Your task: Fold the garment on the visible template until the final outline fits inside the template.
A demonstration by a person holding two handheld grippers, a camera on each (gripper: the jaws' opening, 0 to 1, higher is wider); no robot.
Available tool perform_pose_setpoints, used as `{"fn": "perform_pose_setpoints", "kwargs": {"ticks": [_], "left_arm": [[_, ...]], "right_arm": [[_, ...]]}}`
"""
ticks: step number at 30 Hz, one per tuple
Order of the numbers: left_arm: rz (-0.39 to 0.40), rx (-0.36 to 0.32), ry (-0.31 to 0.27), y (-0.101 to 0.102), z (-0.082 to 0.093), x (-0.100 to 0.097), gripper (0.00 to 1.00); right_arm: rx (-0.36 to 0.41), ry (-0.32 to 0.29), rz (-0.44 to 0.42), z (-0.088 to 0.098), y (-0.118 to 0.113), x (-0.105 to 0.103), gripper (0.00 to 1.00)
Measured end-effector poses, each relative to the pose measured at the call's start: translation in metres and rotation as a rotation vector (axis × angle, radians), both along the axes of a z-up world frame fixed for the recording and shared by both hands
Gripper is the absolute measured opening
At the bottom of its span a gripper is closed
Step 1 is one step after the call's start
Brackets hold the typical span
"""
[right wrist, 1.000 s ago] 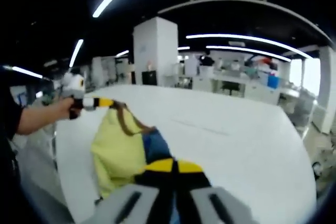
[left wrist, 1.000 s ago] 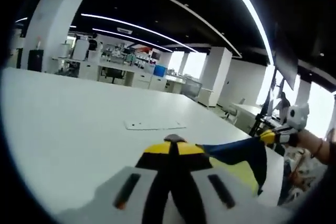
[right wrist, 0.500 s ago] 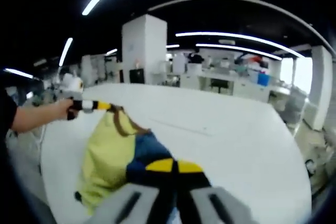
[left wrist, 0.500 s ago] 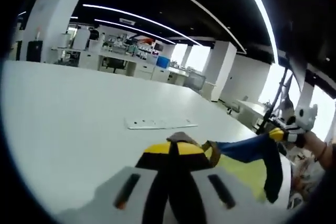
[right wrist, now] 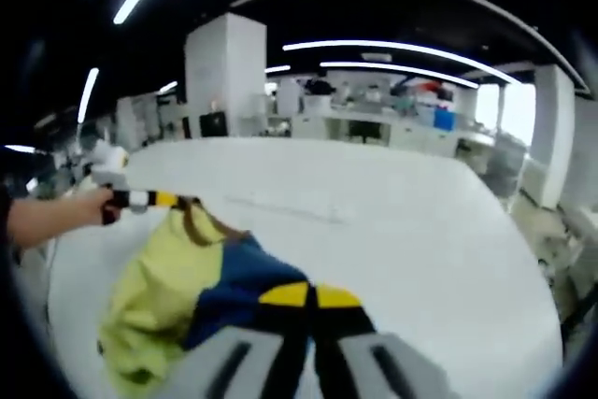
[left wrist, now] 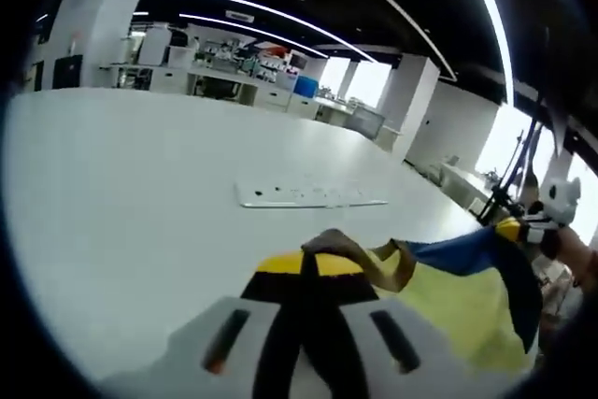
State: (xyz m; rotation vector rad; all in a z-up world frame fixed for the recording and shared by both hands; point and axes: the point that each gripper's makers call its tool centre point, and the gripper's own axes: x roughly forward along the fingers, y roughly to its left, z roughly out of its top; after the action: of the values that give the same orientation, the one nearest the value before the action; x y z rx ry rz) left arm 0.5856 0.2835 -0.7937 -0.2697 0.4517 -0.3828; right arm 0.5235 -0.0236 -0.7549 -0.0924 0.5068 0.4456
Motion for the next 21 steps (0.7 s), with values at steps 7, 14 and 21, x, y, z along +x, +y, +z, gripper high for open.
{"fn": "perform_pose_setpoints", "kwargs": {"ticks": [7, 14, 21], "left_arm": [[0.014, 0.031, 0.054, -0.005, -0.019, 0.005, 0.00], [0.028, 0.028, 0.088, -0.002, -0.031, 0.014, 0.00], [0.046, 0.060, 0.070, 0.003, -0.028, 0.016, 0.16]], "right_arm": [[-0.036, 0.028, -0.035, -0.016, -0.007, 0.009, 0.00], [-0.031, 0.056, -0.070, -0.025, -0.011, 0.011, 0.00], [0.018, 0.098, -0.048, -0.031, -0.002, 0.011, 0.00]]}}
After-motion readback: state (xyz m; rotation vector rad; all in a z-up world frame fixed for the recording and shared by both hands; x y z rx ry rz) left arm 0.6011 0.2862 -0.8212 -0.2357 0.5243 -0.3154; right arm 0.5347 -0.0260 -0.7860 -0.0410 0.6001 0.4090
